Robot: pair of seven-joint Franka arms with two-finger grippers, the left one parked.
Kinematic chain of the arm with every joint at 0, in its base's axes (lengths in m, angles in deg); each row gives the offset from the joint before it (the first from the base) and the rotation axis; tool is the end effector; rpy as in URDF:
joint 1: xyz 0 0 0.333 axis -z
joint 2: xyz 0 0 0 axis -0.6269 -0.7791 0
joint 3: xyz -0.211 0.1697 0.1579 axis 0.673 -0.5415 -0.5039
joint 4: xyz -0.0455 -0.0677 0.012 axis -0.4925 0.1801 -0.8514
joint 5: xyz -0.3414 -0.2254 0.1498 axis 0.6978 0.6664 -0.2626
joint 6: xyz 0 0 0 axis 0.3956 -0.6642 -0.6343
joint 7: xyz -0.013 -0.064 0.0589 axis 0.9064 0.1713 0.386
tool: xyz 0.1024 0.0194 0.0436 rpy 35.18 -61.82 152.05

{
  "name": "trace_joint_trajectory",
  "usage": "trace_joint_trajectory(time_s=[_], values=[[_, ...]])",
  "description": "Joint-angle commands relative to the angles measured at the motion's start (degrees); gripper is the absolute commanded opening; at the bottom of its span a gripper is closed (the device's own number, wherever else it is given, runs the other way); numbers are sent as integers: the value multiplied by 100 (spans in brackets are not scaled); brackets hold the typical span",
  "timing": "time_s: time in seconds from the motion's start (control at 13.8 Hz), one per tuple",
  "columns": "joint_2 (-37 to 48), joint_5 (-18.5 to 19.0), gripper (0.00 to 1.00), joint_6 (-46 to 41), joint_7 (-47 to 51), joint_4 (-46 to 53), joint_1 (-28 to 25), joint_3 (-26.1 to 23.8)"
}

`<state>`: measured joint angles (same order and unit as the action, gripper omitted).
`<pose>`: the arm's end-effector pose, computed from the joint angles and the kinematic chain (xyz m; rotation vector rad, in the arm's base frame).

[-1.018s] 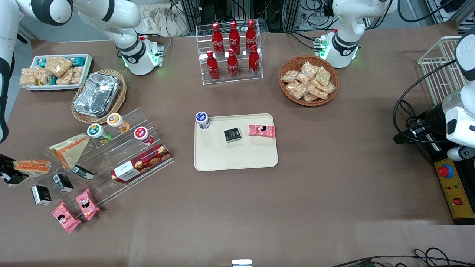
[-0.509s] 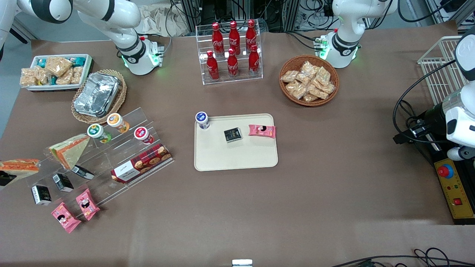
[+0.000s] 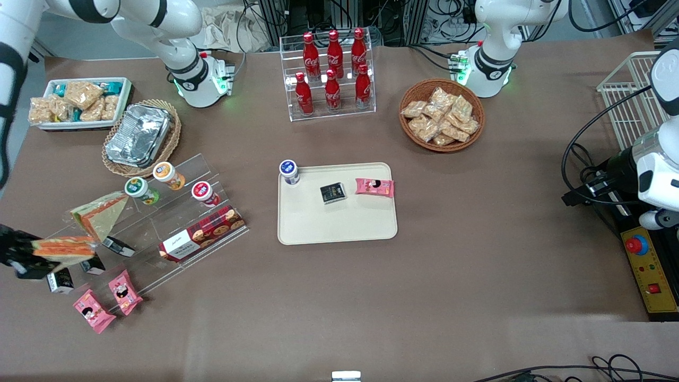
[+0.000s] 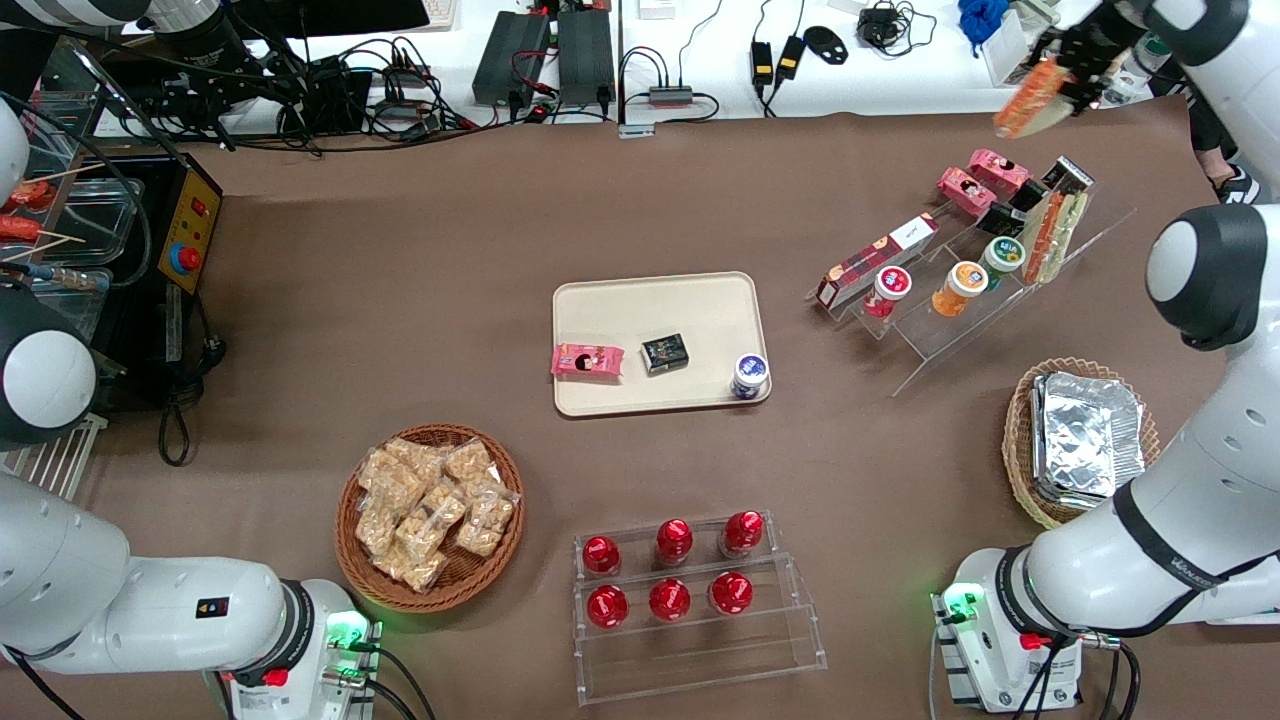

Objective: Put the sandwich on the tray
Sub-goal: 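Lift the sandwich and carry it over the cream tray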

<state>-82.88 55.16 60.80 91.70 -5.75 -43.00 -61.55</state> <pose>0.7222 -0.1223 0.4693 -2.6118 1.2265 -0.1231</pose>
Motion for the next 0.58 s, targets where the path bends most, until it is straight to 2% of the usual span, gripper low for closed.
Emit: trace_joint_trajectory(time_s=[0.0,0.22,0.51], values=[[90,-61,0,-145,1025,50,-616,-21],[81,-35,0,-102,2238,50,-1512,-30],[-120,404,0,257,3943,41,-2708,-21]])
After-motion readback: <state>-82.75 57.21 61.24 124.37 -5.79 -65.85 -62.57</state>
